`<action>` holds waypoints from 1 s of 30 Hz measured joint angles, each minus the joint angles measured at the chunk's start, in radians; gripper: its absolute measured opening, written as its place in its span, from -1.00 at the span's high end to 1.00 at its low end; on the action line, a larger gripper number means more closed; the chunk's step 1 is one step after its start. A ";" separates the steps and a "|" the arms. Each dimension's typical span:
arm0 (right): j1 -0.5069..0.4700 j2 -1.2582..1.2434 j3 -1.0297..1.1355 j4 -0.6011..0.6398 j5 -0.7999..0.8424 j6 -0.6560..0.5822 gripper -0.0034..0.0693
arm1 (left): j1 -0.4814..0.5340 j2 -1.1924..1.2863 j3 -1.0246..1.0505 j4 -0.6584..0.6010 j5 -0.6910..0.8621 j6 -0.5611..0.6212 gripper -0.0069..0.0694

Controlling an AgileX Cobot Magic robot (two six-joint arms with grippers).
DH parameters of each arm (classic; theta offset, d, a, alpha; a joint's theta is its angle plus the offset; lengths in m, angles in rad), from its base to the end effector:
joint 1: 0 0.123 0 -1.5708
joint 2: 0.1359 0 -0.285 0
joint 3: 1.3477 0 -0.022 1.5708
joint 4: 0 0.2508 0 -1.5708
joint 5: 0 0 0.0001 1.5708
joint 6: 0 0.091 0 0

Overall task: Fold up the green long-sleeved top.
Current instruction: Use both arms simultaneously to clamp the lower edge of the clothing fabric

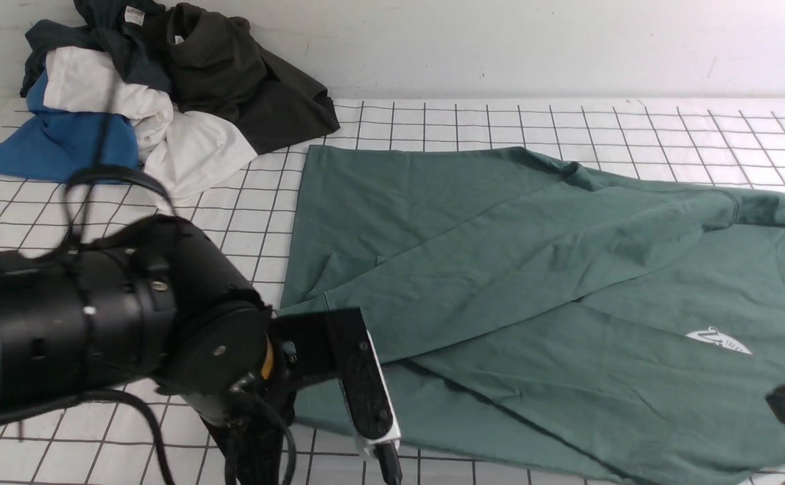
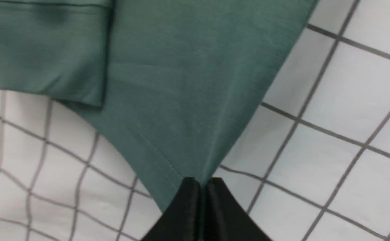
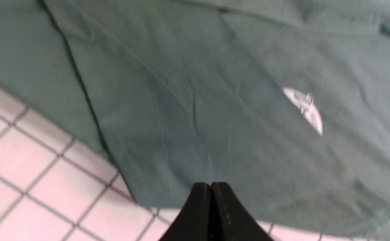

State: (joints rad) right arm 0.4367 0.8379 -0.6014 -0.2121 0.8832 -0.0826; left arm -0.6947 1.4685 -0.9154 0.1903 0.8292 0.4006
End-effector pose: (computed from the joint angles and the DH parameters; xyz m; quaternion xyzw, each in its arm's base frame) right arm 0.1312 0.0449 0.2665 -0.2877 0.9154 -0.0486 0.2773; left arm 0.2146 -0.1623 0.2283 0.5595 0.8137 0.0573 0.1468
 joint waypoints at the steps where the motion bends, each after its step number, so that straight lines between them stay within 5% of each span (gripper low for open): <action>1: 0.000 0.012 0.000 -0.005 0.040 -0.004 0.94 | 0.009 -0.027 0.000 0.009 -0.006 -0.013 0.84; 8: -0.023 0.222 0.000 -0.124 0.137 -0.039 0.85 | 0.120 -0.080 0.000 0.030 -0.121 -0.162 0.84; 16: -0.080 0.525 -0.001 -0.314 -0.042 -0.004 0.25 | 0.154 -0.080 0.000 0.031 -0.154 -0.218 0.84; 21: -0.082 0.685 -0.003 -0.483 -0.099 0.102 0.07 | 0.154 -0.080 0.000 0.030 -0.154 -0.218 0.84; 26: -0.082 0.766 -0.014 -0.610 -0.099 0.204 0.13 | 0.154 -0.080 0.000 0.026 -0.154 -0.219 0.84; 30: -0.081 0.770 -0.027 -0.684 -0.080 0.322 0.60 | 0.154 -0.080 0.000 0.005 -0.154 -0.219 0.84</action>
State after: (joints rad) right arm 0.3559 1.6082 -0.6281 -0.8962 0.8036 0.2390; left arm -0.5408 1.3889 -0.9154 0.1952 0.6753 0.1816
